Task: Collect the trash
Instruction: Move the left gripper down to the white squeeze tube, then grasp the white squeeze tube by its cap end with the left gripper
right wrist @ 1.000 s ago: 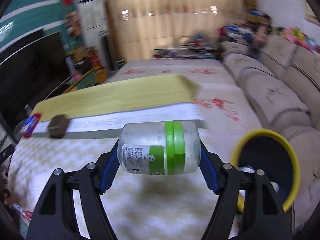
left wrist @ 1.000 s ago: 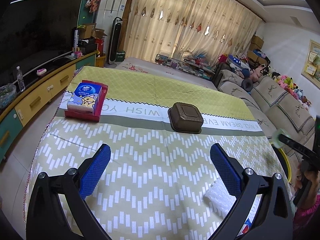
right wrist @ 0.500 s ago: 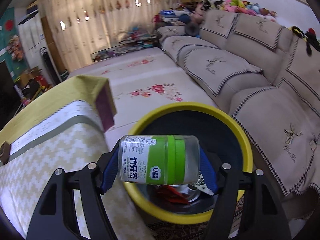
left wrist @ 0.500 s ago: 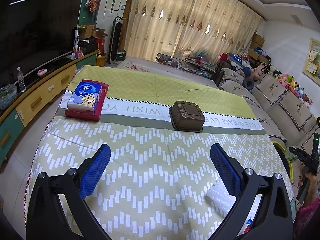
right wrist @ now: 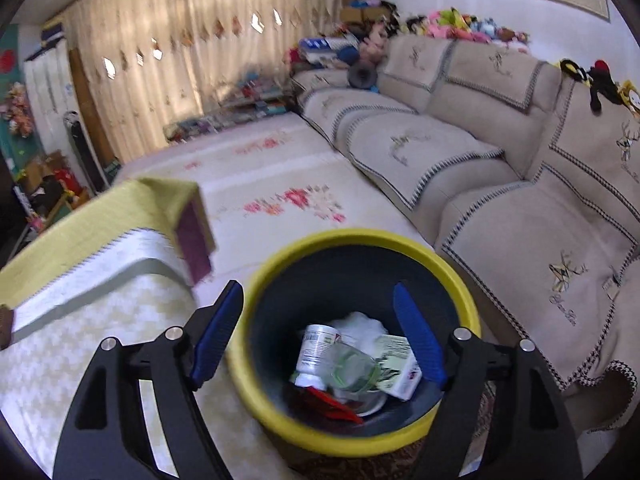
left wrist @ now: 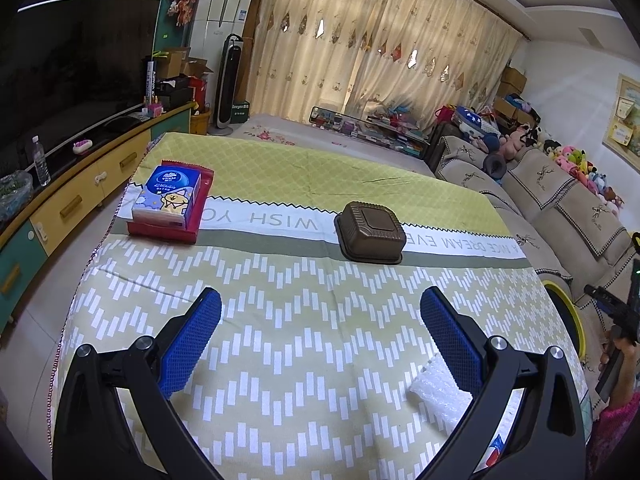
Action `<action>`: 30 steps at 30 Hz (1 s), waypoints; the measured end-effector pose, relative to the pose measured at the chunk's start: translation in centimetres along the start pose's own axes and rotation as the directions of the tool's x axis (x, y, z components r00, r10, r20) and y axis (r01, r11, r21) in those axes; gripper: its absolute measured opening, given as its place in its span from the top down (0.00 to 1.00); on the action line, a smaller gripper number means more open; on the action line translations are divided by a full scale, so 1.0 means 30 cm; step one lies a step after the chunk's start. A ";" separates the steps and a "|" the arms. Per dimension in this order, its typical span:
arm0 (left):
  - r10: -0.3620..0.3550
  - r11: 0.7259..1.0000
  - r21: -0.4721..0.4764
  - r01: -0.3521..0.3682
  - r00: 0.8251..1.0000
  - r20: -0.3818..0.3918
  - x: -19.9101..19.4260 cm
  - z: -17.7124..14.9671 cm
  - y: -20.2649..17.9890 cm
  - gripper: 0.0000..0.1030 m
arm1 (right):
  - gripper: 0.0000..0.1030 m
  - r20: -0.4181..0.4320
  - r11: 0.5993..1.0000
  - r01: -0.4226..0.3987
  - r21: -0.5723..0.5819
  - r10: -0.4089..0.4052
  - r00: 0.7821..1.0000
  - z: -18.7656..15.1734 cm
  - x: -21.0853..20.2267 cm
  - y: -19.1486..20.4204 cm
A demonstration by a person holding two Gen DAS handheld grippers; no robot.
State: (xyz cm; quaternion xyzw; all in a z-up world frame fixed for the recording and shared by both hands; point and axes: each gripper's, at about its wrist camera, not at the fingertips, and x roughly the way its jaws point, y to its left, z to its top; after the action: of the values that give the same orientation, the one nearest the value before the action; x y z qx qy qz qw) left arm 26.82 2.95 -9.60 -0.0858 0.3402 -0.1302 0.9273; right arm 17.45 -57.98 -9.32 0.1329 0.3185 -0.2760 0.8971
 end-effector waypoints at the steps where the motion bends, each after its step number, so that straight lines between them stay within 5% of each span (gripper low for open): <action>1: 0.000 1.000 0.002 0.000 1.000 0.000 0.000 0.000 -0.002 0.05 | 0.27 0.022 1.000 -0.027 -0.005 0.027 0.999 -0.013 -0.034 0.027; 4: -0.001 1.000 0.005 0.001 1.000 0.002 -0.004 0.001 -0.005 0.05 | 0.27 0.057 0.994 -0.103 -0.041 0.105 0.993 -0.061 -0.106 0.102; 10: -0.059 0.998 0.023 0.059 0.998 0.018 -0.033 0.006 -0.027 0.05 | 0.26 0.087 0.978 -0.128 -0.164 0.144 0.986 -0.165 -0.180 0.238; 16: -0.164 0.973 0.175 0.154 0.985 0.047 -0.178 -0.010 -0.112 0.05 | 0.26 0.071 0.980 -0.151 -0.129 0.161 0.984 -0.166 -0.170 0.227; 20: -0.233 0.922 0.308 0.234 0.972 -0.039 -0.247 -0.081 -0.176 0.05 | 0.26 0.044 0.983 -0.155 -0.101 0.160 0.986 -0.161 -0.151 0.214; 23: -0.301 0.877 0.349 0.330 0.944 -0.135 -0.265 -0.148 -0.215 0.06 | 0.26 0.042 0.983 -0.150 -0.104 0.155 0.987 -0.161 -0.152 0.217; 30: -0.266 0.785 0.488 0.381 0.919 -0.291 -0.221 -0.276 -0.323 0.35 | 0.26 0.042 0.981 -0.143 -0.129 0.150 0.988 -0.165 -0.149 0.231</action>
State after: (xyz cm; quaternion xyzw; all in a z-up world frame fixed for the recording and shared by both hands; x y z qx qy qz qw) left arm 14.76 -4.86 -9.41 0.1328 0.3645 -0.3857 0.8371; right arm 16.11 -48.48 -9.77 0.0923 0.3015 -0.1920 0.9294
